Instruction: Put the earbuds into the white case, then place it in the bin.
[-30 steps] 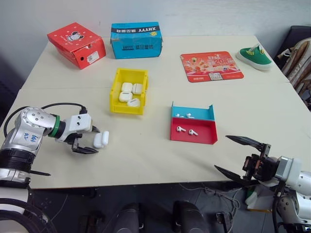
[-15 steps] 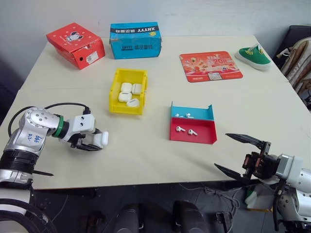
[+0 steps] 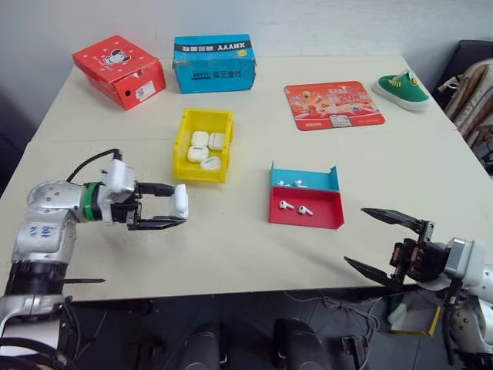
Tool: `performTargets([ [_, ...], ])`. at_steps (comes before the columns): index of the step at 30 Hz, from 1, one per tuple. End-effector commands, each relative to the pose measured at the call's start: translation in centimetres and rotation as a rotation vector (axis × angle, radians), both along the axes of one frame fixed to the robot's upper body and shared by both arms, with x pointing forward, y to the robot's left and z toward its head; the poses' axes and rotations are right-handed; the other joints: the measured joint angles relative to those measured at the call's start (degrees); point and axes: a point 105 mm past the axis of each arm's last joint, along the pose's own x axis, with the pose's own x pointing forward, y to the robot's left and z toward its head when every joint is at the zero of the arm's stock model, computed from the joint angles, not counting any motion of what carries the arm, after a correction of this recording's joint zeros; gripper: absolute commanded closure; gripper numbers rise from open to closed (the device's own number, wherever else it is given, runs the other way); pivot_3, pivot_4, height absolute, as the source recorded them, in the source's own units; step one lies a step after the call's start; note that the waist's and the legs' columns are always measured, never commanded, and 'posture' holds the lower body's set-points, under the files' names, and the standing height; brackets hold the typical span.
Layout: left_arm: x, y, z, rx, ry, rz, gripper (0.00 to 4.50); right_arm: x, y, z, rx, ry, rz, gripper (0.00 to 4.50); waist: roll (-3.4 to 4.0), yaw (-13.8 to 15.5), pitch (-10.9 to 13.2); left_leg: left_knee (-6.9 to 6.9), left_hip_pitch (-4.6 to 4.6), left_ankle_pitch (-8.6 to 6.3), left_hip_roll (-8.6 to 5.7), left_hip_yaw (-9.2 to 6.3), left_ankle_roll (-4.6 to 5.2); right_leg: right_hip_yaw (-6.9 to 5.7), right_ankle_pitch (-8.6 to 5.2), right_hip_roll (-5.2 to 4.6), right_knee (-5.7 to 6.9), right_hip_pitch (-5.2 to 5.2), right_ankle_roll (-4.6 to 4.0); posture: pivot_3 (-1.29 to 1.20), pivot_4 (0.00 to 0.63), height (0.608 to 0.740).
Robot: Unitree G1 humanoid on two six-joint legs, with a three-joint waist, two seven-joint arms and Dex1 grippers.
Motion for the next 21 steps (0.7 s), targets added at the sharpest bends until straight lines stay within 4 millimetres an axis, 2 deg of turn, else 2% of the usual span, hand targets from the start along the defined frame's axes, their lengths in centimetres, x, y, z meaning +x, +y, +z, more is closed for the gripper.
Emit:
performTargets([
  [1, -3.3, -4.6, 0.7, -0.21, 0.025, -0.058, 1.71, 0.1, -4.6, -0.5, -0.131, 0.155, -0.29, 0.0, 0.0, 0.38, 0.0, 0.02, -0.02, -0.01, 0.0, -0.01, 0.02, 0.0, 0.04, -0.01, -0.05, 0.02, 0.07, 0.0, 0.15, 0.74],
  [4, -5.4, -7.2, -0.4, -0.276, 0.123, -0.113, 1.71, -0.6, -7.3, -1.2, -0.208, 0.234, -0.403, 0.0, -0.24, 0.87, -0.07, 0.09, -0.01, -0.07, -0.02, -0.02, 0.08, 0.05, 0.07, 0.01, -0.4, 0.11, 0.13, 0.0, 0.15, 0.74],
  [7, -6.0, -8.5, -0.8, -0.317, 0.168, -0.131, 1.71, 0.0, -7.8, -0.9, -0.22, 0.278, -0.479, 0.0, -0.12, 0.77, -0.19, 0.07, 0.17, -0.06, 0.03, -0.02, -0.02, 0.06, 0.08, 0.08, -0.4, 0.23, 0.12, 0.0, 0.15, 0.74],
  [10, -5.7, -9.1, -0.9, -0.342, 0.117, -0.123, 1.71, 1.9, -5.8, 0.6, -0.241, 0.292, -0.485, 0.0, 0.16, 0.08, -0.35, 0.05, 0.33, -0.07, 0.07, 0.05, -0.05, 0.11, 0.08, 0.07, -0.43, 0.35, 0.08, 0.0, 0.15, 0.74],
  [14, -5.3, -9.4, -0.4, -0.392, 0.047, -0.127, 1.71, 4.2, 0.1, 3.1, -0.292, 0.34, -0.328, 0.0, 0.34, -0.17, -0.46, 0.01, 0.31, -0.09, 0.17, 0.12, -0.1, 0.08, 0.05, 0.11, -0.4, 0.21, -0.01, 0.0, 0.15, 0.74],
  [16, -5.3, -9.5, -0.1, -0.413, -0.006, -0.134, 1.71, 4.5, 1.8, 3.3, -0.343, 0.387, -0.269, 0.0, 0.39, 0.22, -0.5, 0.0, 0.11, -0.08, 0.18, 0.1, -0.12, 0.05, 0.03, 0.13, -0.35, -0.01, -0.05, 0.0, 0.15, 0.74],
  [18, -5.2, -9.6, -0.2, -0.411, -0.002, -0.136, 1.71, 5.0, 2.6, 3.1, -0.405, 0.414, -0.264, 0.0, 0.39, 0.75, -0.5, 0.04, -0.06, -0.08, 0.15, -0.02, -0.13, -0.04, 0.02, 0.13, -0.34, -0.1, -0.08, 0.0, 0.15, 0.74],
  [21, -5.1, -9.5, -0.6, -0.391, 0.015, -0.141, 1.71, 5.5, 5.0, 2.8, -0.47, 0.452, -0.202, 0.0, 0.37, 0.84, -0.51, 0.22, -0.18, -0.15, 0.09, 0.02, 0.01, -0.04, 0.02, 0.08, -0.4, -0.12, -0.08, 0.0, 0.15, 0.74],
])
